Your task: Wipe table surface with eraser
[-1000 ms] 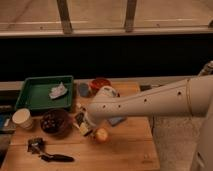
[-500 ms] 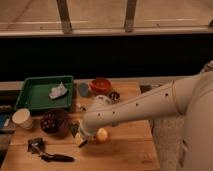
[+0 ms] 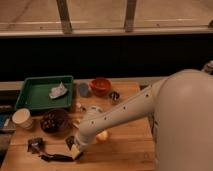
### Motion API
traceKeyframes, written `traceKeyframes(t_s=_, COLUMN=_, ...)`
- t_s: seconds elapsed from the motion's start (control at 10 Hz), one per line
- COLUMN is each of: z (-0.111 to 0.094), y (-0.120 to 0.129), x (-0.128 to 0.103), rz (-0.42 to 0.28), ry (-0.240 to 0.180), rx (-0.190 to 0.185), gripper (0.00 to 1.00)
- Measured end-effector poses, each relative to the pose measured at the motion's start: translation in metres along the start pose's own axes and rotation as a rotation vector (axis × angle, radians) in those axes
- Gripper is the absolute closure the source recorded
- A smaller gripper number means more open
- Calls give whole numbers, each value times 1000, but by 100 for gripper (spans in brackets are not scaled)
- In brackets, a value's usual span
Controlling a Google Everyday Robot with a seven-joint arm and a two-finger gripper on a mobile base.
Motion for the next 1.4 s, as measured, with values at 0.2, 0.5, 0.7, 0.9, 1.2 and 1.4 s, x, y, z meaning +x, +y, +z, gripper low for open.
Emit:
traceKeyframes(t_s=0.2, z=1, y=-12, x=6, rz=34, ry=14, rx=12, gripper=100)
traceKeyframes(t_s=0.5, z=-10, y=-29, x=13, rz=78, ry=12, rx=47, gripper=100)
traceKeyframes(t_s=0.7, z=-14, y=-44, x=14, rz=106, ry=14, rx=59, gripper=100)
traceKeyframes(t_s=0.9, z=-12, y=-60, x=8, rz=105, ry=27, rx=60, gripper=100)
traceKeyframes(t_s=1.2, z=-9, y=-63, x=-10, rz=79, ry=24, rx=58, gripper=100)
traceKeyframes(t_s=1.4, z=-10, y=-63, x=-10, rz=79, ry=27, rx=60, gripper=100)
